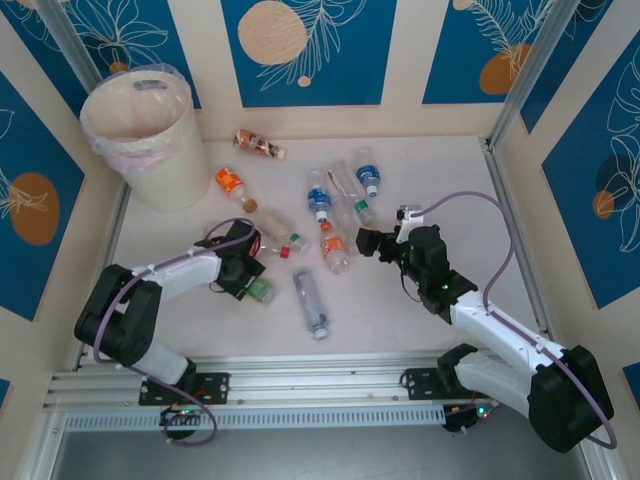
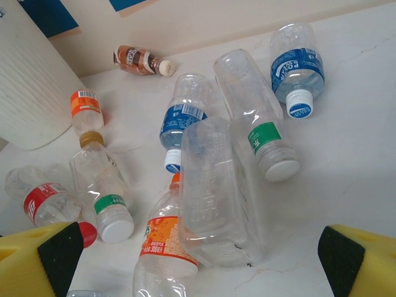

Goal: Put the plastic bottles in the bin

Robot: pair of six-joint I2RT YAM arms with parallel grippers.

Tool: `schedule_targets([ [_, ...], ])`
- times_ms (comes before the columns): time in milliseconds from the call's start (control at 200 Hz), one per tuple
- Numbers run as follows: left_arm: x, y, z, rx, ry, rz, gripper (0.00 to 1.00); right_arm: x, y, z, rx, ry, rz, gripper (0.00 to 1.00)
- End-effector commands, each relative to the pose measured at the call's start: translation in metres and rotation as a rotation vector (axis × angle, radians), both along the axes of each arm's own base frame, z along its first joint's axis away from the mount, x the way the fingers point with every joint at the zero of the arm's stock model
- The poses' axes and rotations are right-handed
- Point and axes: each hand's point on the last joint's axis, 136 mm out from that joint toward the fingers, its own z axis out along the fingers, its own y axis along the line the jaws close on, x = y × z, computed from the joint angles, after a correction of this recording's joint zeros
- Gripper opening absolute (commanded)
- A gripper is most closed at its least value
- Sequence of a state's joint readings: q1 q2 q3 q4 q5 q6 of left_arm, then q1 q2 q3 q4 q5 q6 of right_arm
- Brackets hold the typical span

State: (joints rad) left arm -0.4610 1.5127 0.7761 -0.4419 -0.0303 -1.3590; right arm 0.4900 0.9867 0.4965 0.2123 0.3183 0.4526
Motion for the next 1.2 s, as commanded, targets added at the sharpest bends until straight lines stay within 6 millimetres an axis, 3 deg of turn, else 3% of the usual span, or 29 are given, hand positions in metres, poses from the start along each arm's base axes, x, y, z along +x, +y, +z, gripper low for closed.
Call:
schedule_targets([
  [0, 0.018, 0.012, 0.005, 0.072, -0.149, -0.072, 0.4, 0.006, -0.003, 0.006, -0.001, -0.011, -0.036, 1.0],
  [380, 0.015, 0.031, 0.081, 0.18, -0.466, -0.277, 0.26, 0.018, -0.011, 0.018, -0.001, -0.039, -0.089, 1.0],
  [460, 0.02, 0.033, 0.103, 0.216, -0.549, -0.313, 0.17, 0.021, -0.02, 0.014, 0.021, -0.019, -0.14, 1.0],
  [505, 0.023, 0.036, 0.117, 0.243, -0.587, -0.32, 0.0, 0.023, -0.025, 0.01, 0.046, 0.01, -0.164, 0.99],
  [590, 0.029, 0.038, 0.14, 0.279, -0.649, -0.336, 0.0, 0.024, -0.034, 0.004, 0.091, 0.055, -0.194, 1.0],
  [840, 0.06, -0.006, 0.223, 0.222, -0.948, -0.535, 0.0, 0.022, -0.048, 0.004, 0.189, 0.089, -0.242, 0.99],
  [915, 0.075, -0.01, 0.235, 0.218, -0.991, -0.504, 0.0, 0.024, -0.054, 0.001, 0.226, 0.136, -0.268, 1.0],
  [1100, 0.104, -0.04, 0.252, 0.137, -1.05, -0.576, 0.0, 0.025, -0.031, 0.014, 0.264, 0.124, -0.117, 0.99],
  [1195, 0.115, -0.055, 0.277, 0.064, -1.147, -0.603, 0.0, 0.023, -0.016, 0.024, 0.259, 0.097, -0.03, 0.99],
])
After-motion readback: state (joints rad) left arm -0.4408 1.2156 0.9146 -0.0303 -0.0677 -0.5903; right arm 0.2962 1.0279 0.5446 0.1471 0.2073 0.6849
